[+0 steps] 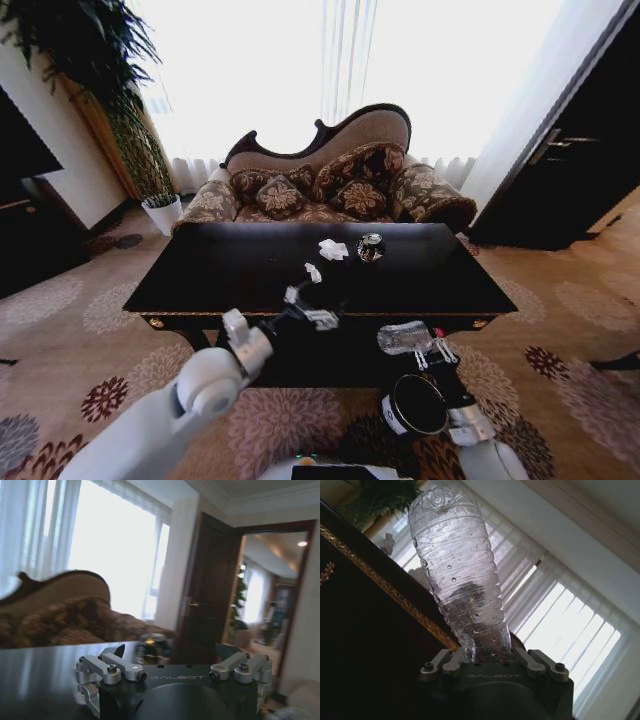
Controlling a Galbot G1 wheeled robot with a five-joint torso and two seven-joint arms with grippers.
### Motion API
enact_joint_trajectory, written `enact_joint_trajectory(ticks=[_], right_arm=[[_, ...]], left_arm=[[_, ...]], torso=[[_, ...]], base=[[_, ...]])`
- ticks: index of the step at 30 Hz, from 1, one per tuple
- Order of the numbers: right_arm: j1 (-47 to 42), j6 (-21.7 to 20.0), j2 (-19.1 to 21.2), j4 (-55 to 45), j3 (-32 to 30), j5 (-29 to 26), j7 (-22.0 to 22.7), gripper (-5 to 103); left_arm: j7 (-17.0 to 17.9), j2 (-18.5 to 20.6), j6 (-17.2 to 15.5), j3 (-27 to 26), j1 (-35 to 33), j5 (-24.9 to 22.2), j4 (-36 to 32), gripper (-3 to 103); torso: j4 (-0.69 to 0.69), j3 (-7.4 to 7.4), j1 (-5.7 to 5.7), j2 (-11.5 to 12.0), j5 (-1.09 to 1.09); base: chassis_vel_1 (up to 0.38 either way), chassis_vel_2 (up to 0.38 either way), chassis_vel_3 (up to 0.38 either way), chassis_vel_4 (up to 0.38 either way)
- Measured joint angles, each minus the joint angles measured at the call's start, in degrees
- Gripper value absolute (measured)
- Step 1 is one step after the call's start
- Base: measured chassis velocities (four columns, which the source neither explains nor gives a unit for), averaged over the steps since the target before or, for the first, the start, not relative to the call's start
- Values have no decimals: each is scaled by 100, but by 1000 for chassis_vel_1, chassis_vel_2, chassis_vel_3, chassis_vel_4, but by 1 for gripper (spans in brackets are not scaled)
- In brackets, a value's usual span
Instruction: Move to the front of the table and place the trash on the table into the trash bin.
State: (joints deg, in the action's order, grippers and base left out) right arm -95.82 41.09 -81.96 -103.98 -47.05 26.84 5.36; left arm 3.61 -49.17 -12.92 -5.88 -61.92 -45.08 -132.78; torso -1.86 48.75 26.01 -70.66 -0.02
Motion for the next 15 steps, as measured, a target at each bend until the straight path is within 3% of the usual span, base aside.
enact_joint_trajectory(ticks=[11,15], right_arm=[[-227,-228,75,878,285,-1569,-218,27],[-116,-422,155,1370,574,-2267,-270,27]], left_arm=[[28,215,446,-620,-348,858,579,100],[-143,73,770,-1414,-822,1395,923,100]], torso=[[-2,0,0,0,0],[-1,0,0,0,0]], base=[[0,0,0,0],[0,0,0,0]])
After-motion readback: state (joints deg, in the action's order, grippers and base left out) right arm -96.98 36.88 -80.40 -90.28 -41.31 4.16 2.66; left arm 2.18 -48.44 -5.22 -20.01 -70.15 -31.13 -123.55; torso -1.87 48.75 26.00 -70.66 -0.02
